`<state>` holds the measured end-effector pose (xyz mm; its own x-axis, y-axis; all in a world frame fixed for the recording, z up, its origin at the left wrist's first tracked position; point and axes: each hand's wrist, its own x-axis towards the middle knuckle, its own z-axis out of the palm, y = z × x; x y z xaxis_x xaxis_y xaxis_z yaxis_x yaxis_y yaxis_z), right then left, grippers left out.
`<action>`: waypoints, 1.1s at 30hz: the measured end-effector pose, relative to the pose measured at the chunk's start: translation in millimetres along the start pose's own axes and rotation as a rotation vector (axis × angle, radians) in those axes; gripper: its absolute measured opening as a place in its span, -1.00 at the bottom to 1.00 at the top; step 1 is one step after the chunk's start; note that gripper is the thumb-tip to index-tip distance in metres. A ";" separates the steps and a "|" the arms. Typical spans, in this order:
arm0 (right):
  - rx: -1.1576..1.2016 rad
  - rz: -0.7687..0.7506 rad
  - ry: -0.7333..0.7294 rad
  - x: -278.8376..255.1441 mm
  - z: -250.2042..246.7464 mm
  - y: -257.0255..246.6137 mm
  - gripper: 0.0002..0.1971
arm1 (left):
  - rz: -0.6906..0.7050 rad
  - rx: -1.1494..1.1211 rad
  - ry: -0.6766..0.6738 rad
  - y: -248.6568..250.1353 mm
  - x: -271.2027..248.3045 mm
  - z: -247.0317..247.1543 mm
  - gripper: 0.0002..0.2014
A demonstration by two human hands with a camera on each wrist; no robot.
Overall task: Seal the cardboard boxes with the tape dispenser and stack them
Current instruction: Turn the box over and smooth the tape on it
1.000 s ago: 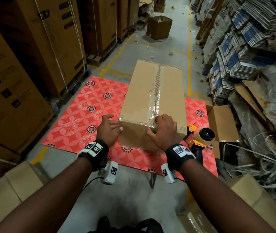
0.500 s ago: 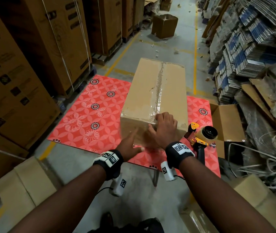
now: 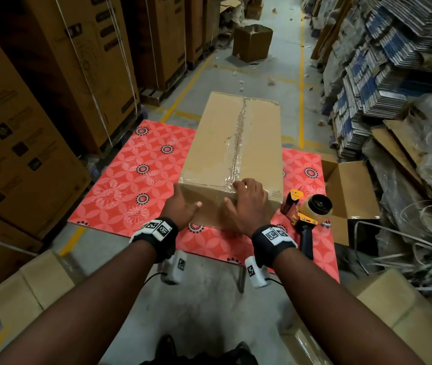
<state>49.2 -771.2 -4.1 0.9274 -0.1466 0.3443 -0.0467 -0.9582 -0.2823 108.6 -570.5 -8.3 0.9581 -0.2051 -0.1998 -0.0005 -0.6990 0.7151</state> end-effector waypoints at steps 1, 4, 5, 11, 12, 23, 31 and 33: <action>0.026 0.005 0.015 -1.3 0.4 1.4 -0.65 | -0.008 0.070 -0.058 -3.0 -0.4 -2.0 -0.21; 0.199 0.054 0.096 0.3 -0.7 1.9 -0.78 | 0.036 0.289 -0.027 -7.9 0.2 -16.9 -0.31; 0.235 0.038 0.116 2.7 -2.0 0.3 -0.79 | 0.087 0.330 0.042 -4.5 0.8 -23.1 -0.26; 0.004 -0.220 -0.295 7.0 -2.3 -21.9 -0.25 | 0.466 0.810 -0.137 41.2 5.0 -13.2 -0.13; -0.076 -0.230 -0.336 3.3 -0.1 -20.4 -0.21 | 0.490 0.861 -0.164 43.3 4.5 -7.7 -0.13; -0.191 0.041 -0.215 -28.2 -21.6 52.2 -0.18 | 0.425 0.786 -0.063 30.8 -1.9 -14.2 -0.20; -0.159 0.084 -0.248 -31.0 -20.5 44.7 -0.16 | 0.453 0.800 -0.085 33.5 10.3 -9.5 -0.15; -0.128 0.209 -0.224 -26.9 -28.0 58.0 -0.17 | 0.377 0.800 -0.096 31.3 20.5 -21.6 -0.14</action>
<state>11.2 -829.8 -4.7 0.9509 -0.2988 0.0811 -0.2773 -0.9384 -0.2063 134.3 -581.7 24.4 0.8258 -0.5495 -0.1272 -0.5451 -0.8354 0.0700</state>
